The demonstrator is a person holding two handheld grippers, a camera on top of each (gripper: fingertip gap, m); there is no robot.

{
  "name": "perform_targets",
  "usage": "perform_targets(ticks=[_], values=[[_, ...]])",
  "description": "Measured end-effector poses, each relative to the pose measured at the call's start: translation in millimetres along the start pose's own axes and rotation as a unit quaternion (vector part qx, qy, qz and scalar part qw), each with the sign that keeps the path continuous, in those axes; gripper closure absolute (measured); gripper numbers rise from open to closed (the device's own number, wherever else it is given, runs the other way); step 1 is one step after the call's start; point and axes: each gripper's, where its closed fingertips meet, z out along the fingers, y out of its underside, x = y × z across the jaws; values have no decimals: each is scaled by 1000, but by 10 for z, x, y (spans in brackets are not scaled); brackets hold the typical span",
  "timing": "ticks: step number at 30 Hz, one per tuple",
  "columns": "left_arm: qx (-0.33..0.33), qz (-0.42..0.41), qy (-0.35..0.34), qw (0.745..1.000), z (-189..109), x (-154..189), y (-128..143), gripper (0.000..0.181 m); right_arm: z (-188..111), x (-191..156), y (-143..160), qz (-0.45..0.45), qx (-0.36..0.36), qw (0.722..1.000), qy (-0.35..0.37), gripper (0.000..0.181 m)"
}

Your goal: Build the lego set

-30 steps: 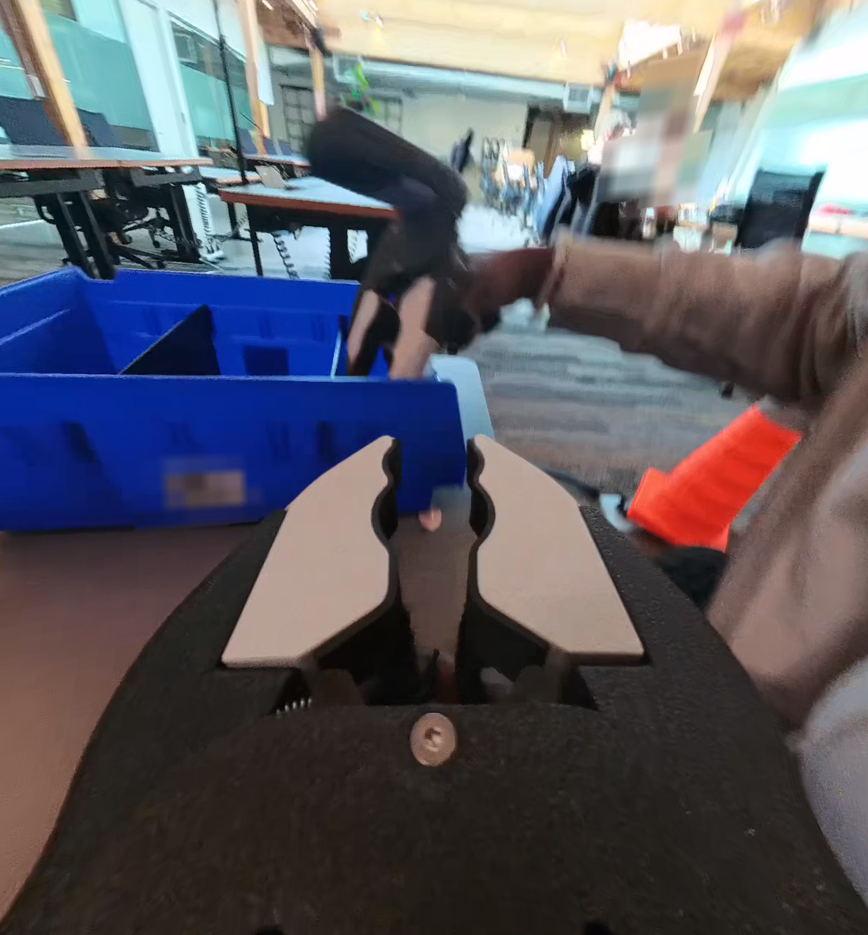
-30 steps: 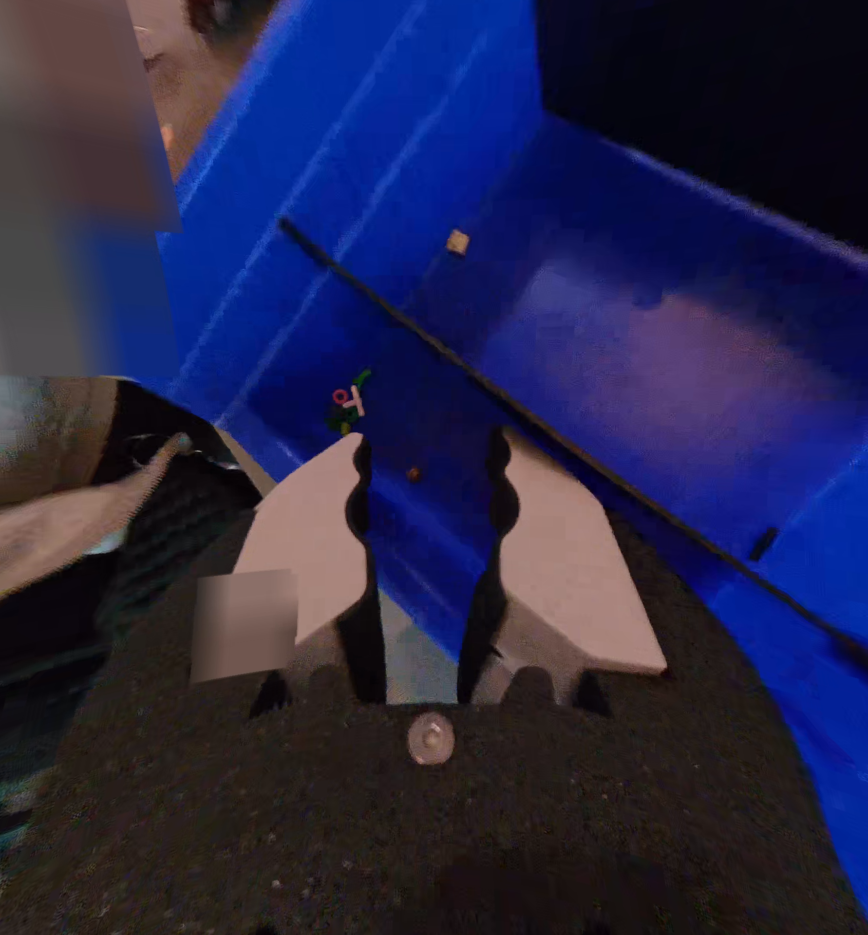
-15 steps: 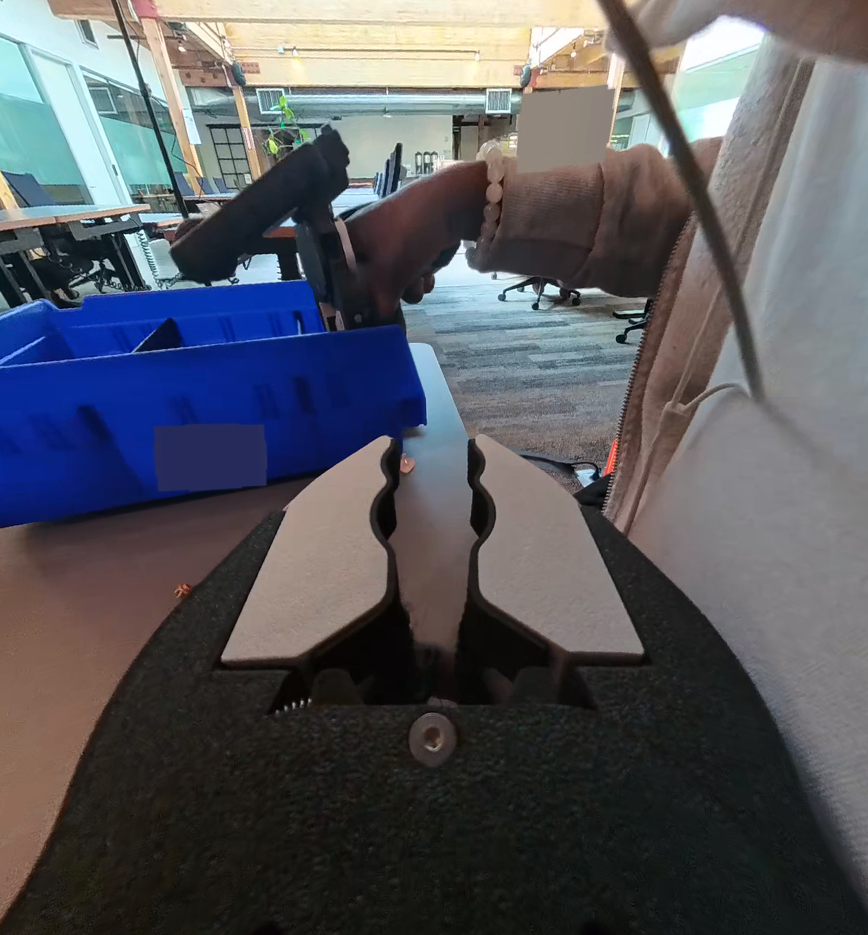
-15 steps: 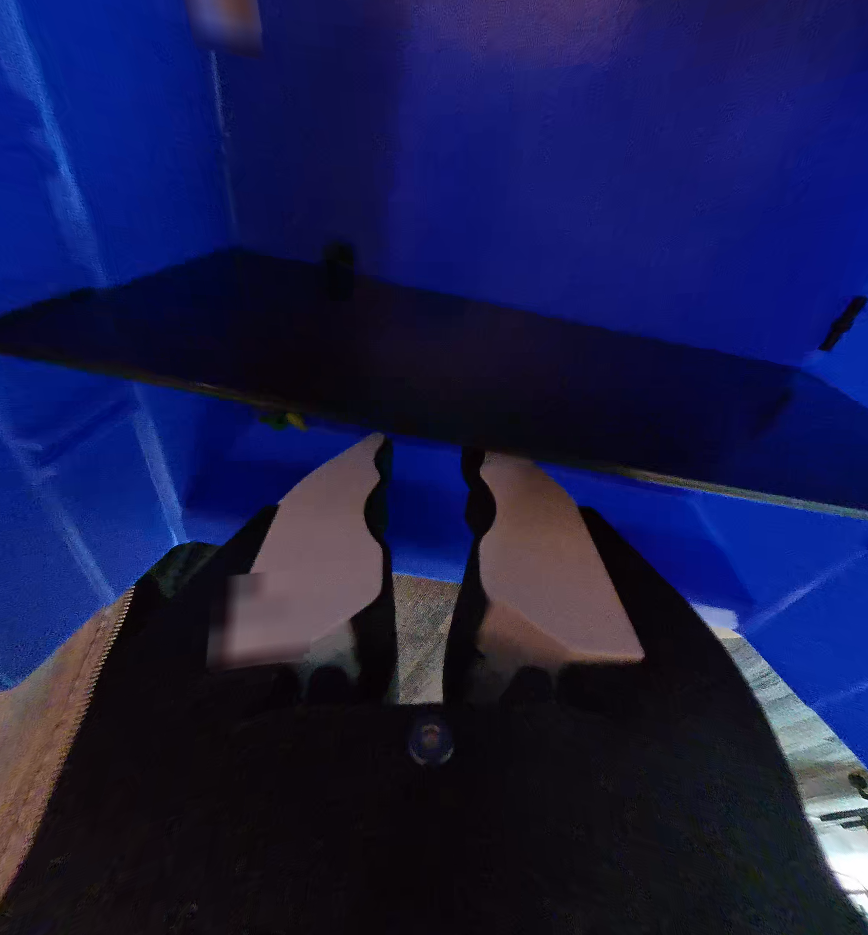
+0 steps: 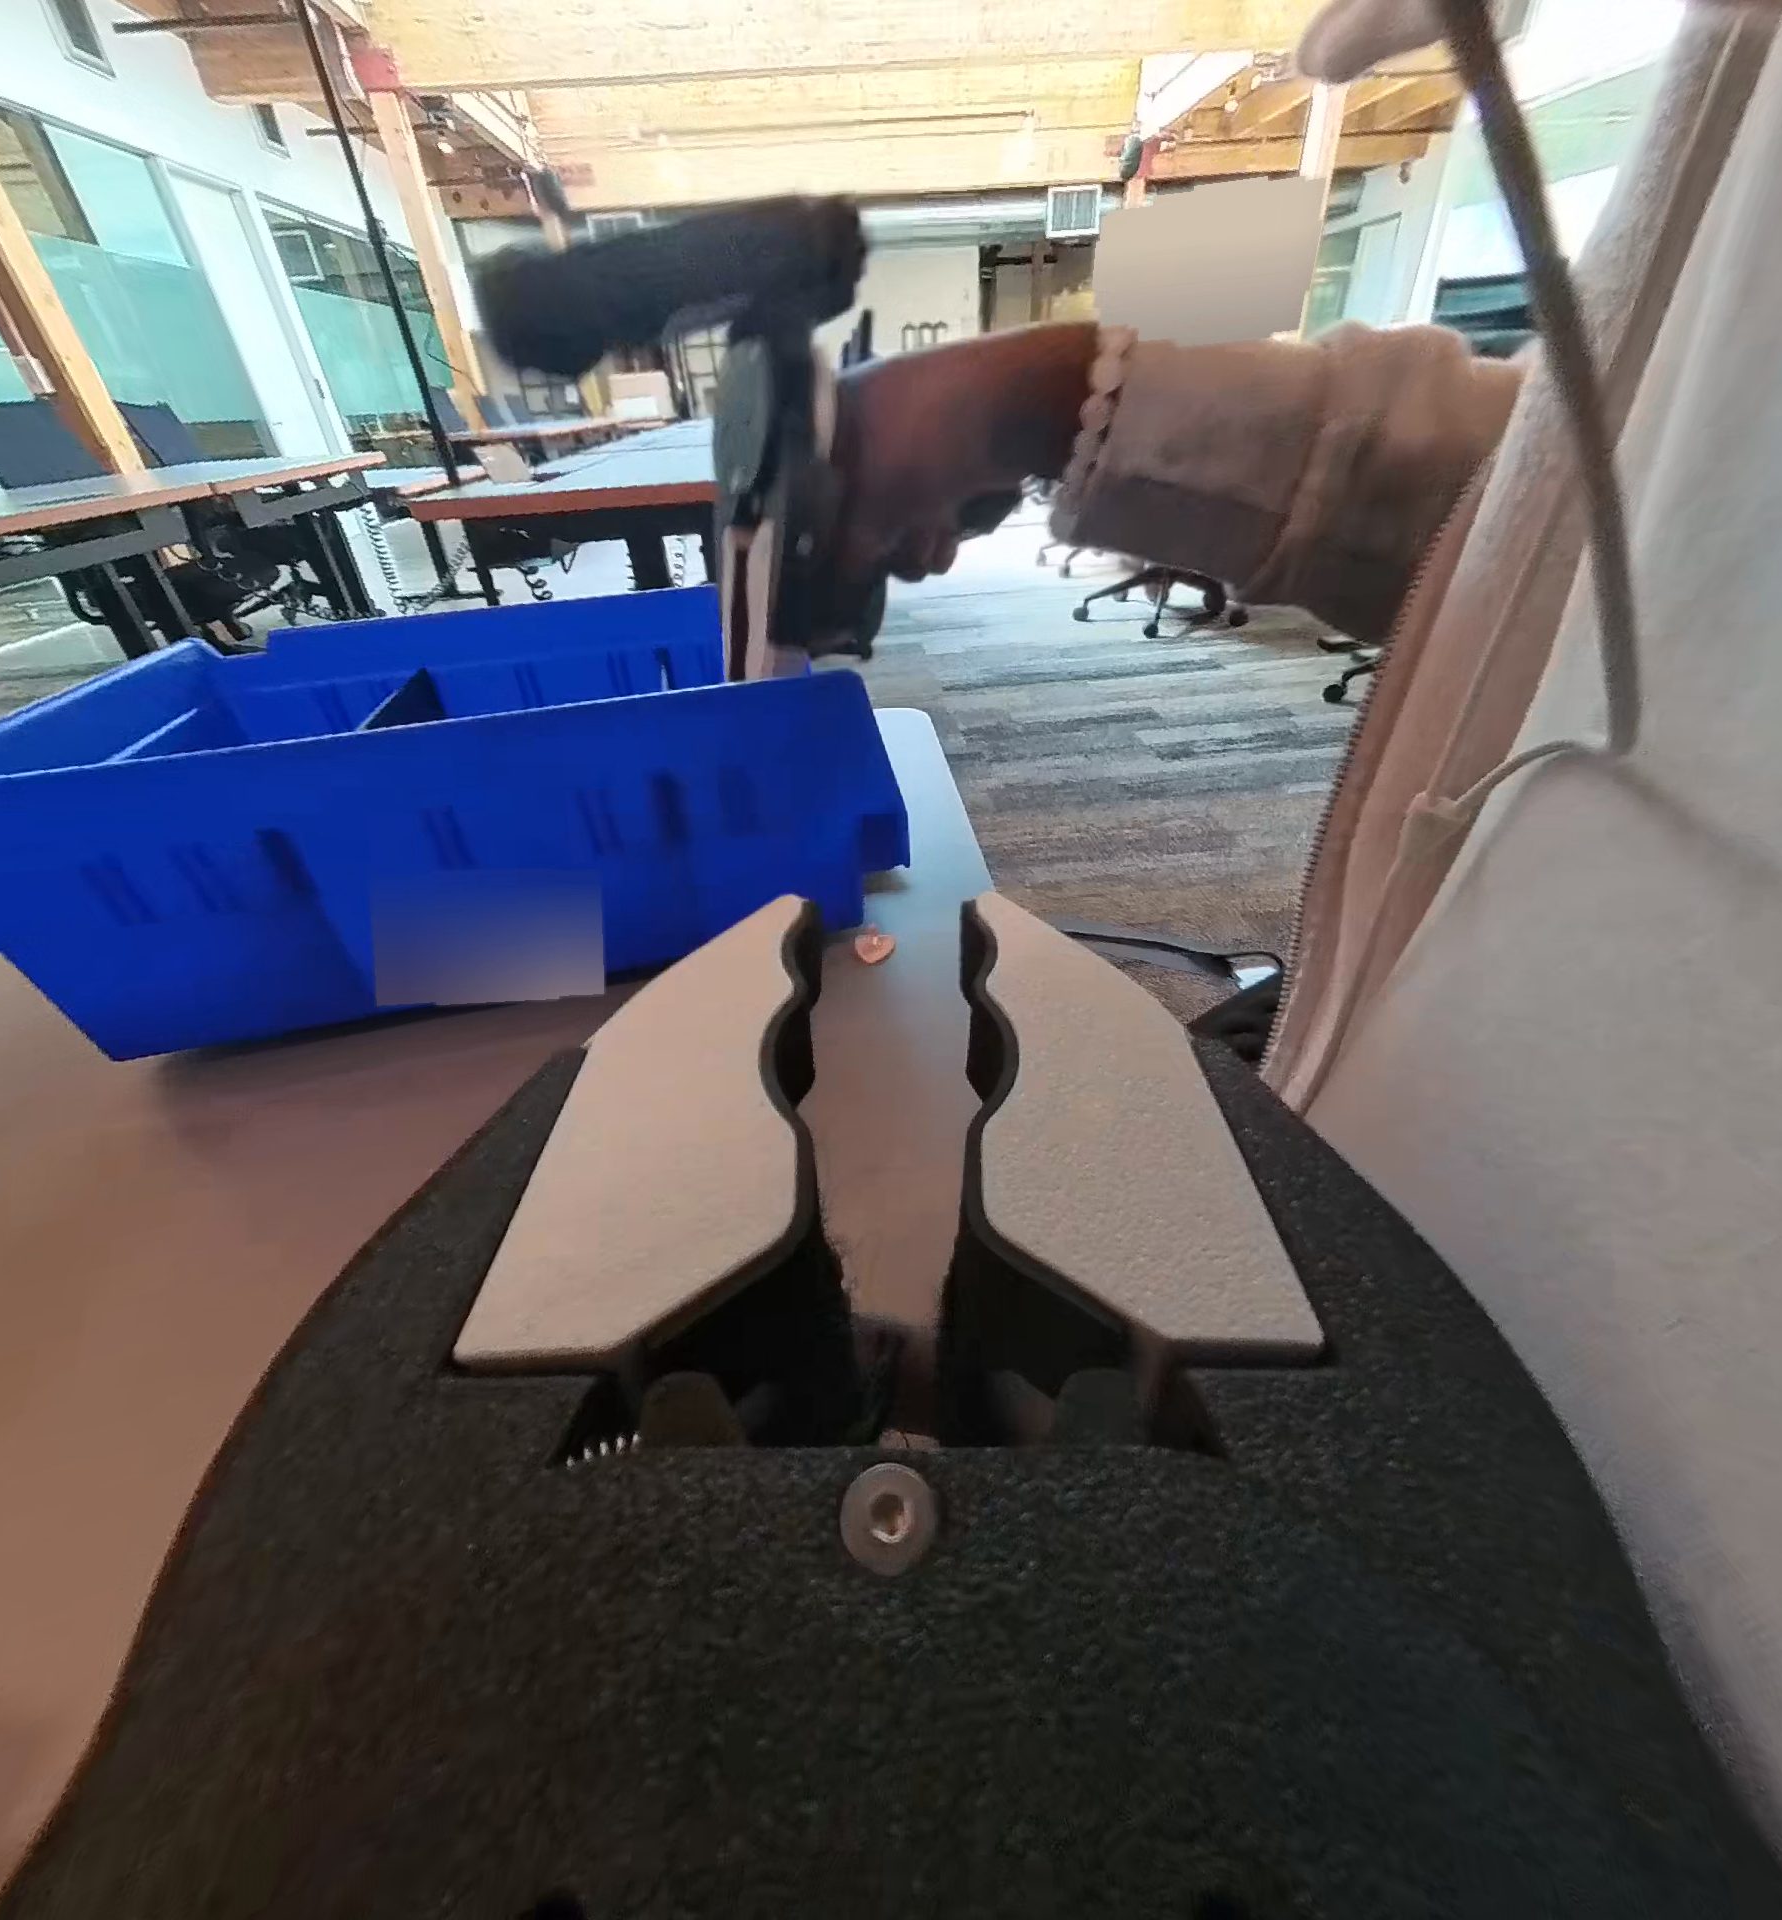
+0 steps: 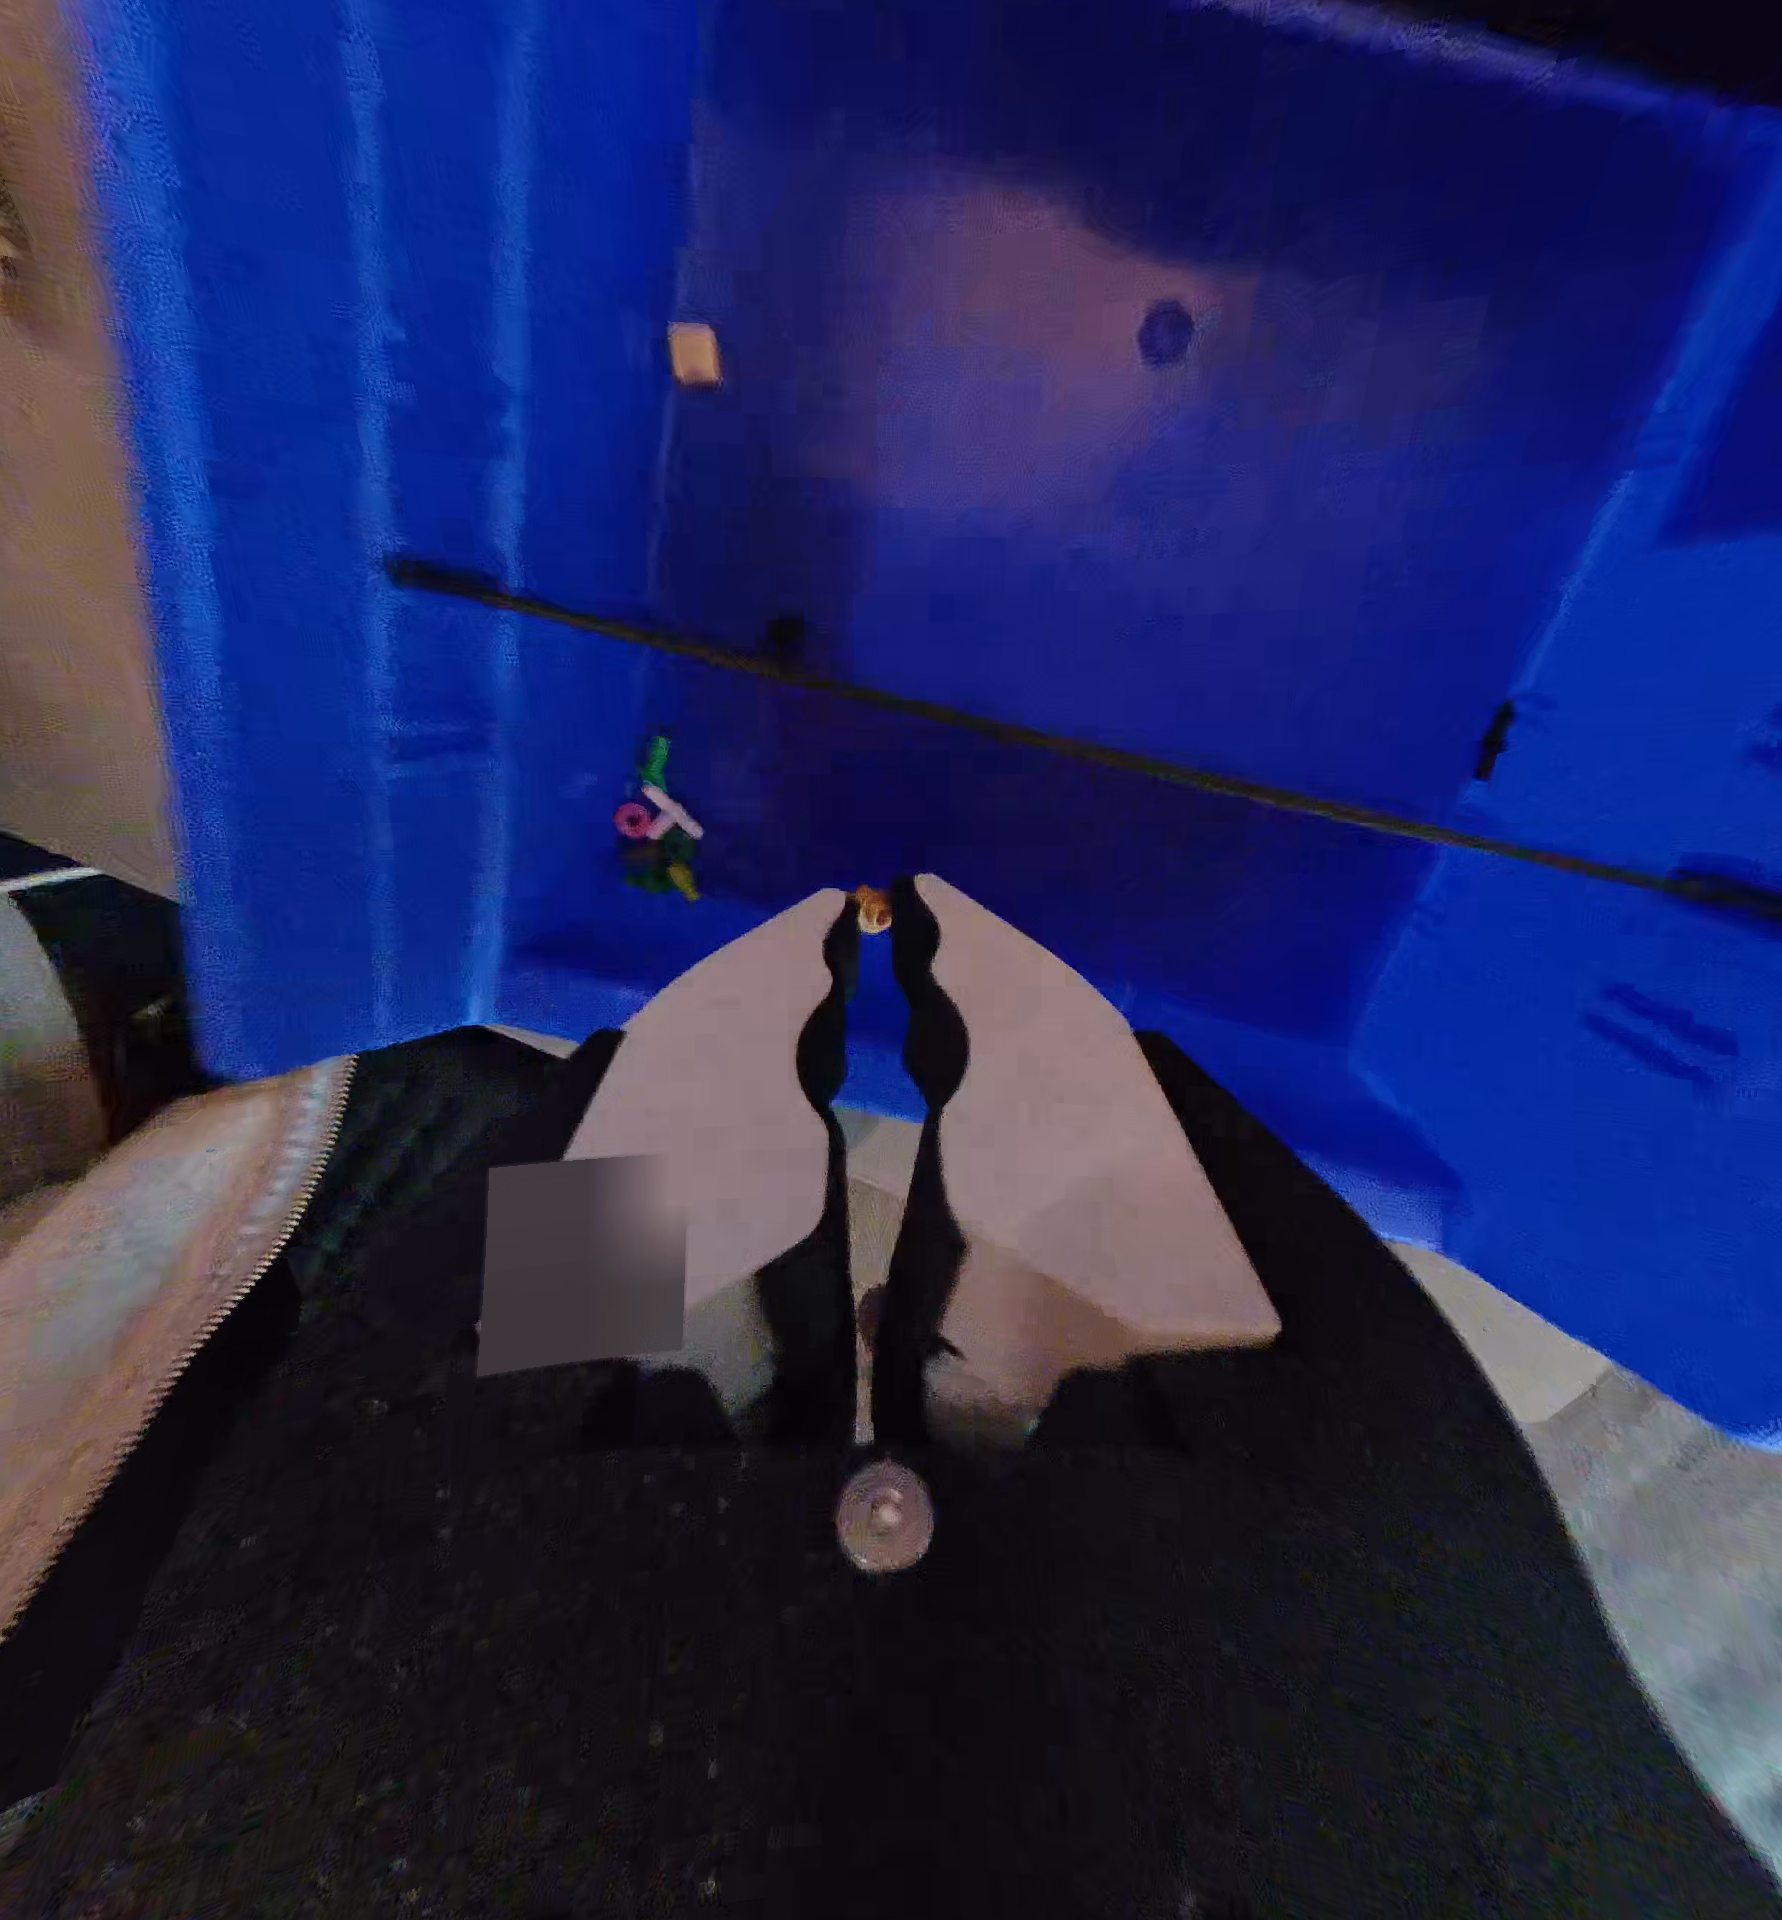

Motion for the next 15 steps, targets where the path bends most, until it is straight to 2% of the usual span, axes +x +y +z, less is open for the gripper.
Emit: perform_targets(ticks=[1, 5, 7, 8, 10, 13, 15], values=[[3, 0, -5, 1000, -12, -15, -9, 156, -154, -87, -103, -9, 55, 998, -7, 175], [23, -6, -24, 999, -68, -74, -72, 156, -748, -843, -551, -84, 275, 956, -55, 175], [47, -11, -37, 998, -114, -101, -141, 156, -758, -1266, -683, -112, 322, 938, -61, 175], [59, -14, -48, 997, -143, -132, -176, 157, -667, -1410, -741, -114, 332, 935, -50, 175], [75, -24, -69, 995, -205, -192, -223, 158, -266, -1562, -800, -96, 308, 946, -18, 175], [72, -34, -81, 994, -278, -206, -226, 158, 407, -1487, -761, -74, 238, 966, 64, 175], [70, -26, -85, 994, -332, -167, -236, 158, 655, -1465, -751, -63, 223, 970, 76, 175]])
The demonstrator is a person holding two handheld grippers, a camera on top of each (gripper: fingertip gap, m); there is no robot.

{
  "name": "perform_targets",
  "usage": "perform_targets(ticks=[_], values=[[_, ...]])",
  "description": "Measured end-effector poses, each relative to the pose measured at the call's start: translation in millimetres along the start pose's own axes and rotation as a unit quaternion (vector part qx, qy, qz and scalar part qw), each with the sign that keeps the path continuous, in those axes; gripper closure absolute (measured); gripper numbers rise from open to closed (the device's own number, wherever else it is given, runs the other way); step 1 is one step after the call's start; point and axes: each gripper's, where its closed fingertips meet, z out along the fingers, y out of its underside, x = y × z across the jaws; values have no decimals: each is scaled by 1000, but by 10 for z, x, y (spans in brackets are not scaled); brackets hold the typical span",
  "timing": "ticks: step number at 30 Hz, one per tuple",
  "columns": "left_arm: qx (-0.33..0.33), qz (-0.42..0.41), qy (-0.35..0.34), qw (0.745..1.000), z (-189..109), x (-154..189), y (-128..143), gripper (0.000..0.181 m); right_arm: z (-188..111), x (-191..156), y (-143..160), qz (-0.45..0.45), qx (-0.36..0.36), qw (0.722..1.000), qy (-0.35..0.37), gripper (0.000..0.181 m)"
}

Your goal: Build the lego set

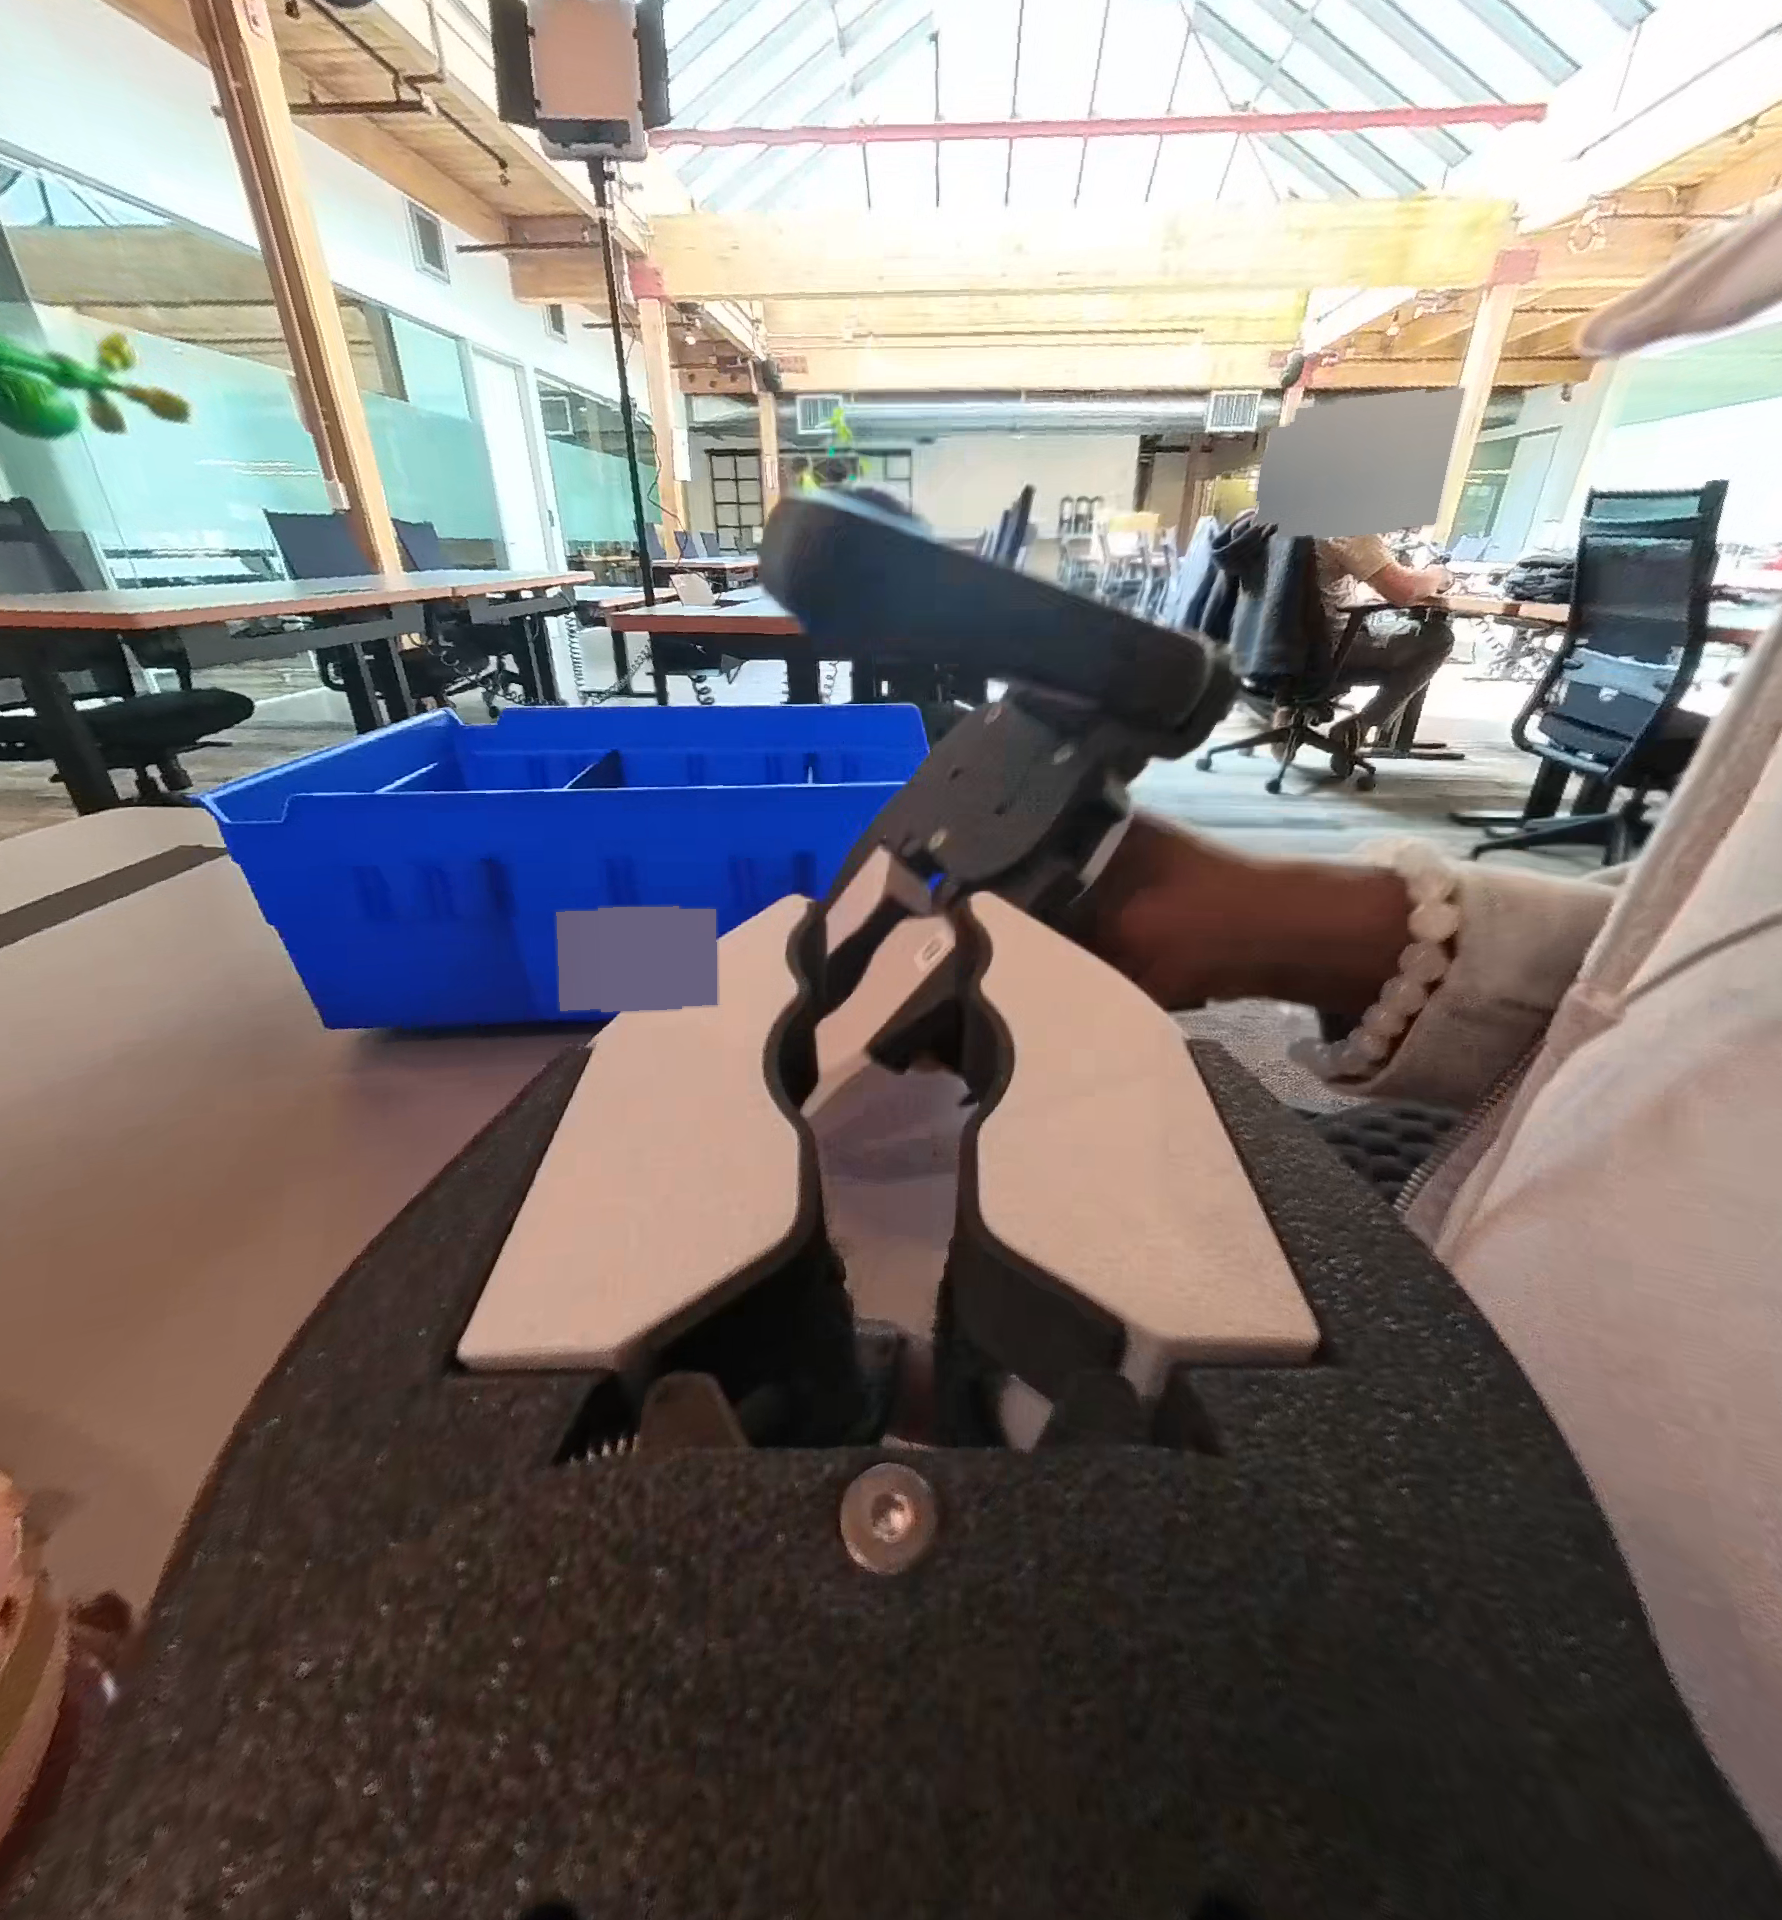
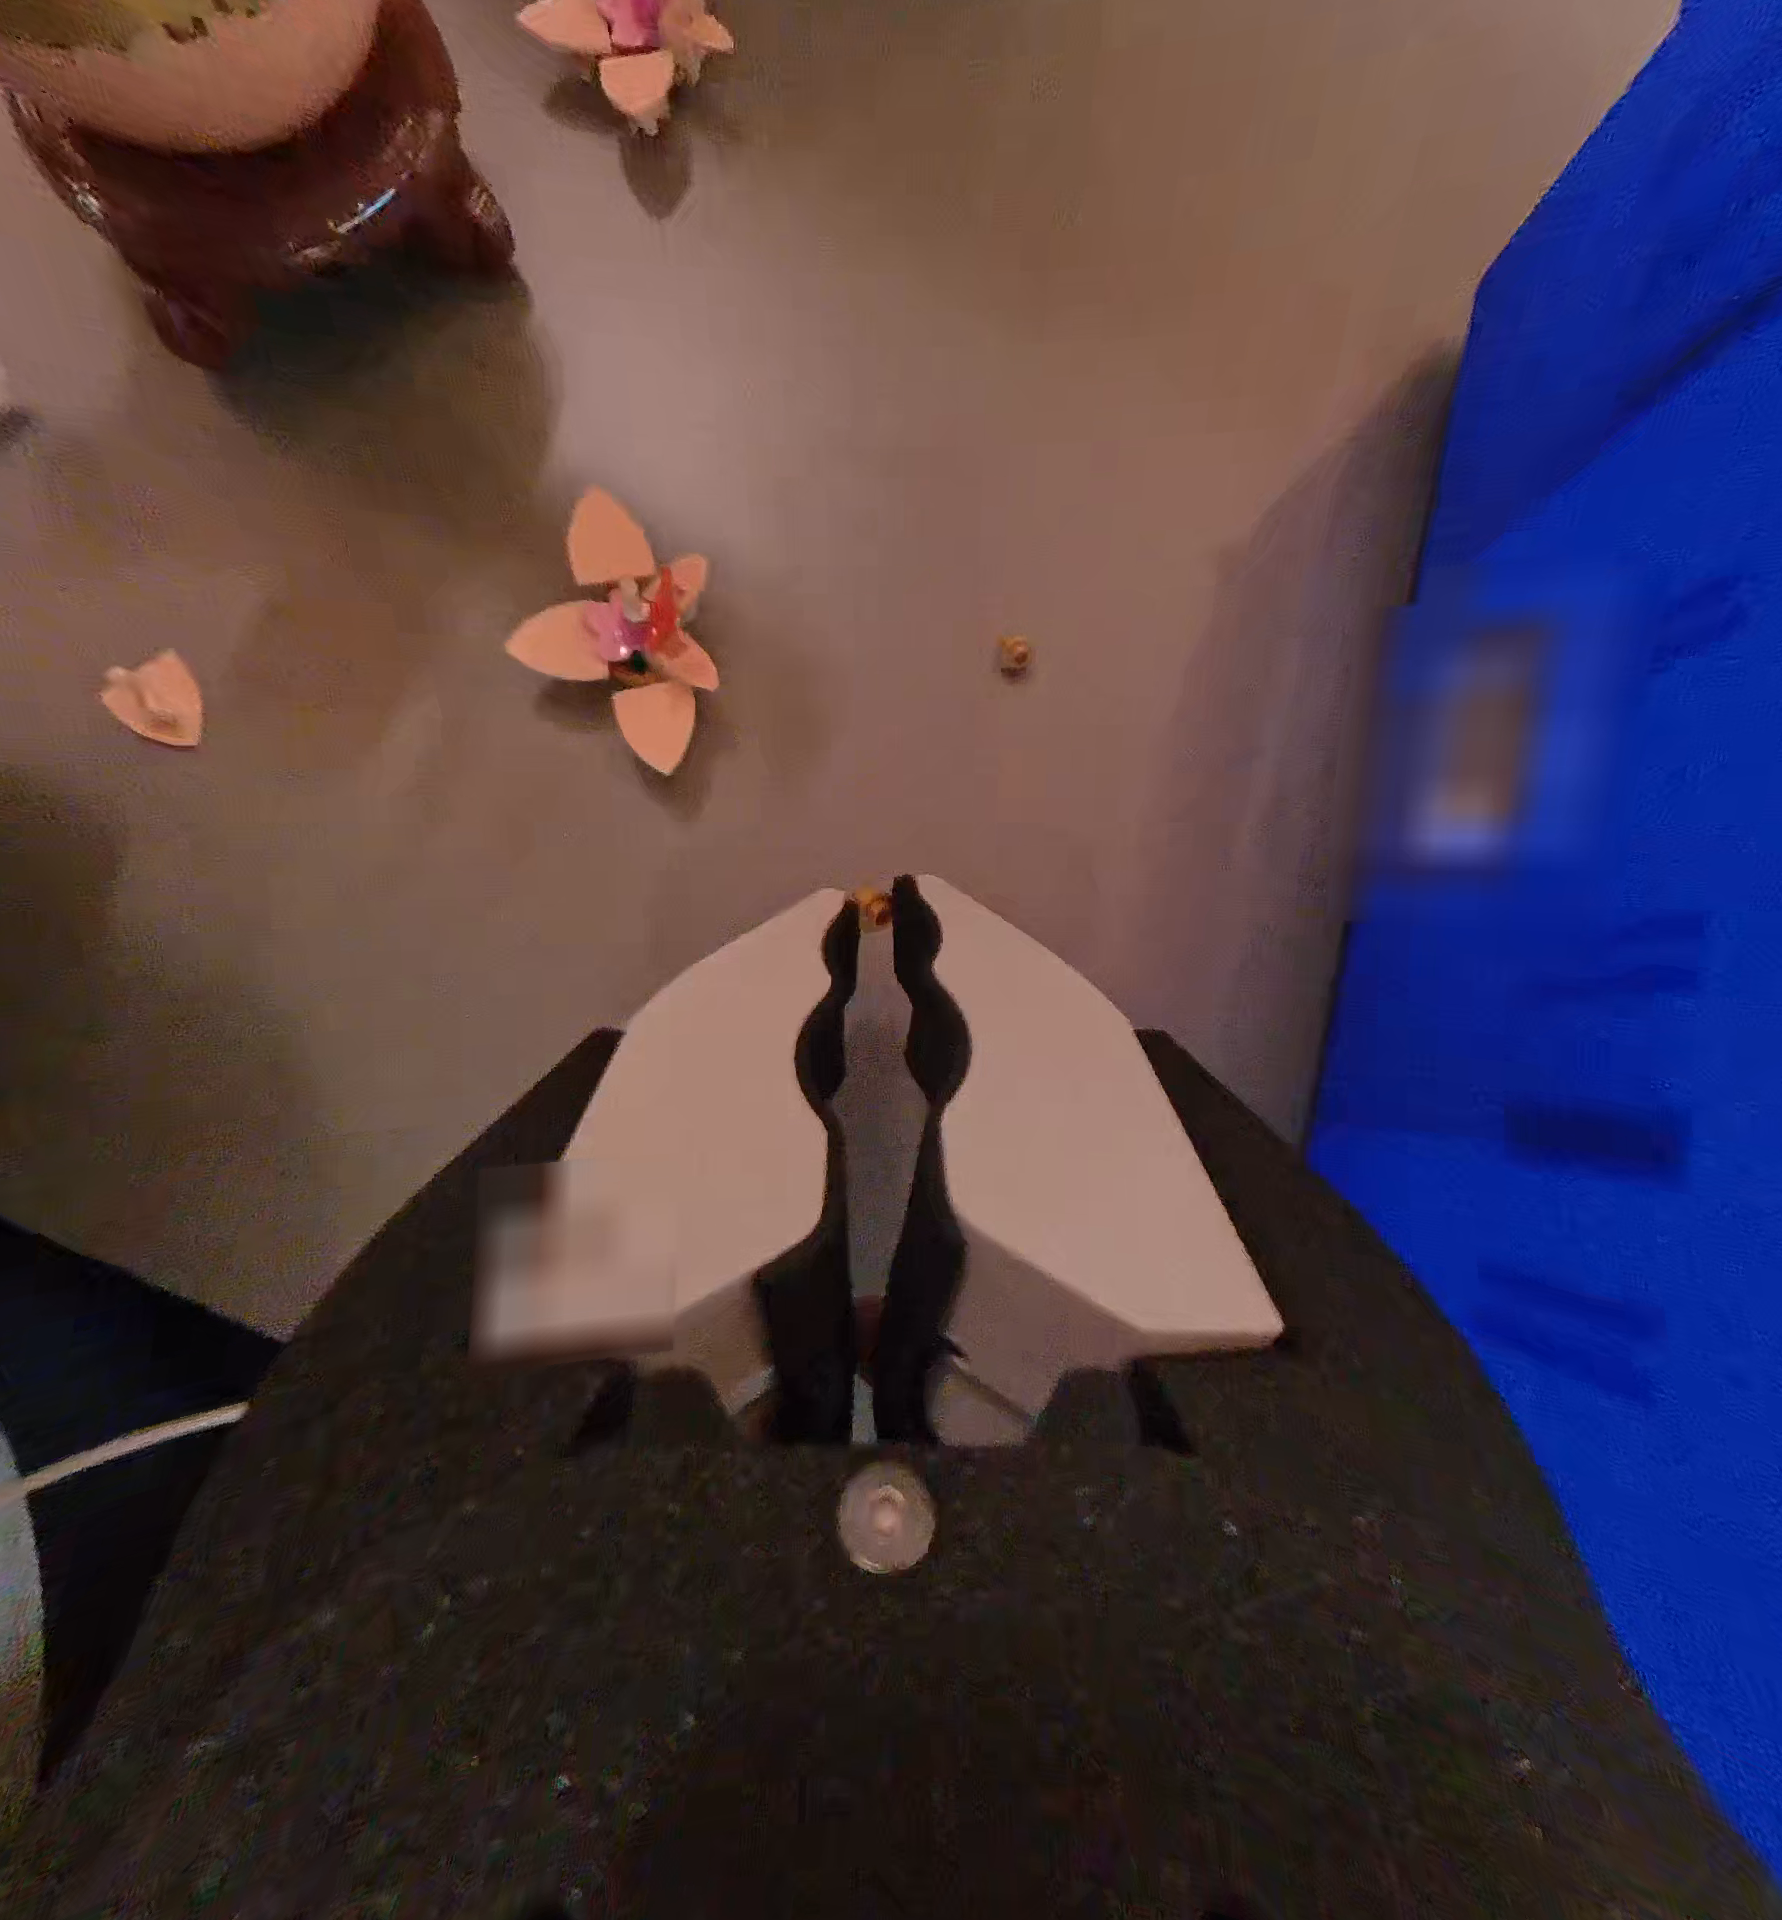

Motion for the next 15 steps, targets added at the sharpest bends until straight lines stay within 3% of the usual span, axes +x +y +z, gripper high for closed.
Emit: perform_targets(ticks=[3, 5, 8, 11, 13, 15], values=[[-7, 8, -4, 1000, -64, 38, 17, 158, 178, -70, -3, 29, 12, 999, -22, 174], [-9, 10, -6, 1000, -82, 52, 25, 158, 255, -77, 33, 30, 8, 999, -26, 158], [-15, 20, -12, 1000, -100, 49, 28, 159, 256, -125, 50, 38, 6, 998, -45, 143], [-34, 21, -25, 999, -90, 7, 84, 159, 199, -183, -28, 22, 42, 998, -51, 141], [-63, 13, -47, 997, -66, -77, 172, 158, 236, -208, 36, 0, 23, 998, -54, 131], [-108, -3, -91, 990, -57, -238, 295, 159, 172, -235, -72, 3, 71, 995, -66, 121]])
